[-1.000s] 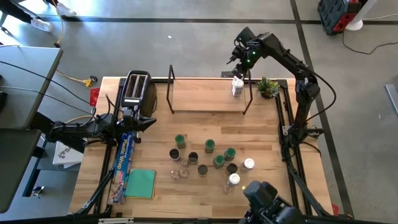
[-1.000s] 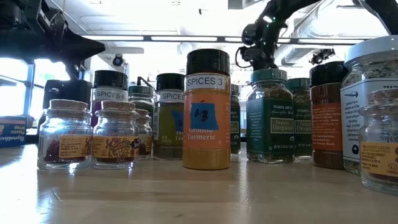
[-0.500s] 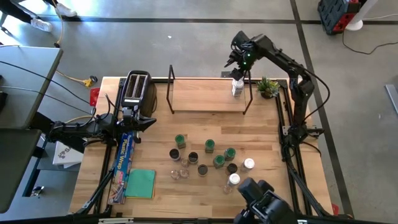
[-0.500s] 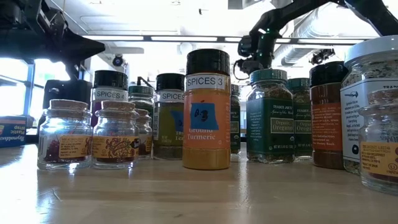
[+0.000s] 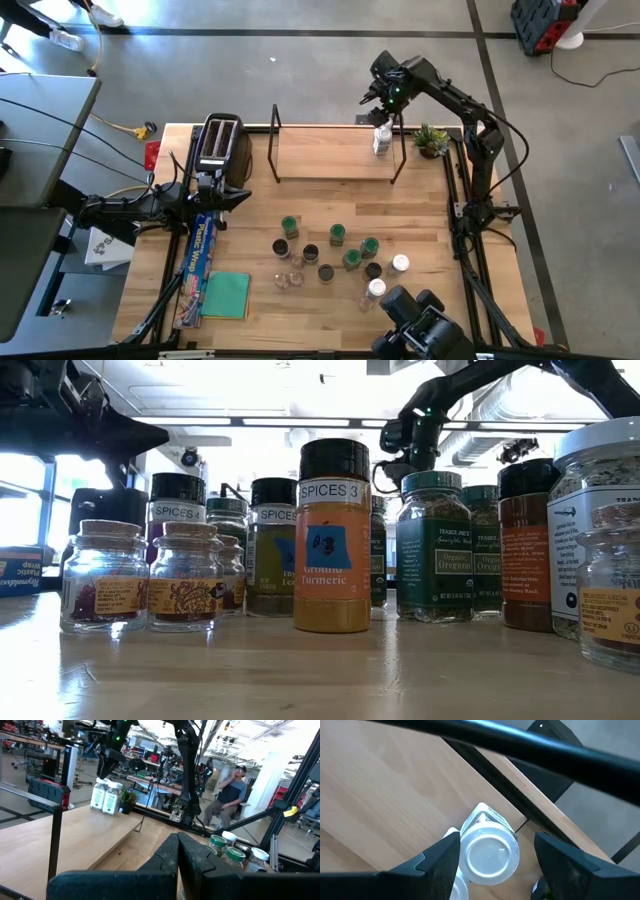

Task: Shelf spices
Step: Put the white seasoning bottle on the shelf and align it with the other white seasoning bottle

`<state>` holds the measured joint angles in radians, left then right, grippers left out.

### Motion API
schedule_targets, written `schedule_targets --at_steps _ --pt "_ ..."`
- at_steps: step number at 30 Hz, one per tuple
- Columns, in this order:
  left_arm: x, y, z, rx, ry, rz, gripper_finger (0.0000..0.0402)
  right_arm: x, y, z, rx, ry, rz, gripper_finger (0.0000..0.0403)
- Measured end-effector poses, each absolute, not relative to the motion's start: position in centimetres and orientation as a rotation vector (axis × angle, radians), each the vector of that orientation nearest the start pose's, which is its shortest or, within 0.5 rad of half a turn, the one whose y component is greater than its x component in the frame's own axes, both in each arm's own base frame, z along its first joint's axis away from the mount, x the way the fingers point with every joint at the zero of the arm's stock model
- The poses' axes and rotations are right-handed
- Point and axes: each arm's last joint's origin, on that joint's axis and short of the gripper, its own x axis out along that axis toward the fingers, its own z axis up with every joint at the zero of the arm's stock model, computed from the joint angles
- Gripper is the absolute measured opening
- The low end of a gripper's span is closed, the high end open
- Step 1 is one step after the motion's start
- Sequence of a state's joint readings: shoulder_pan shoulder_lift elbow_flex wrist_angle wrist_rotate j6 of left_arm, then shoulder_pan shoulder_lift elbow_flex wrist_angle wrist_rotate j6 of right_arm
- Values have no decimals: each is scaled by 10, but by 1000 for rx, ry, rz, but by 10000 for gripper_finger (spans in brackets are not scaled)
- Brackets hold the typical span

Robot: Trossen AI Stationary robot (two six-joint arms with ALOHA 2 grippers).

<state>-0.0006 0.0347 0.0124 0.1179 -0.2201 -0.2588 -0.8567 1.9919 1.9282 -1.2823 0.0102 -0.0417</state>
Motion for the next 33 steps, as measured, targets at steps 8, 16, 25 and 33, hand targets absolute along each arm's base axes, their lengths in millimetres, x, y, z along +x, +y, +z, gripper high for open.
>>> schedule_targets --at_steps 8,16,25,33 --pt "98 6 176 -268 -123 206 0 262 -303 295 576 1233 -750 249" --pt "98 6 176 -268 -122 206 0 264 -292 332 483 1151 -607 249" --pt "98 6 176 -268 -123 206 0 295 -256 336 417 1151 -255 180" --pt "98 6 176 -268 -122 206 0 330 -239 297 302 1356 -290 67"
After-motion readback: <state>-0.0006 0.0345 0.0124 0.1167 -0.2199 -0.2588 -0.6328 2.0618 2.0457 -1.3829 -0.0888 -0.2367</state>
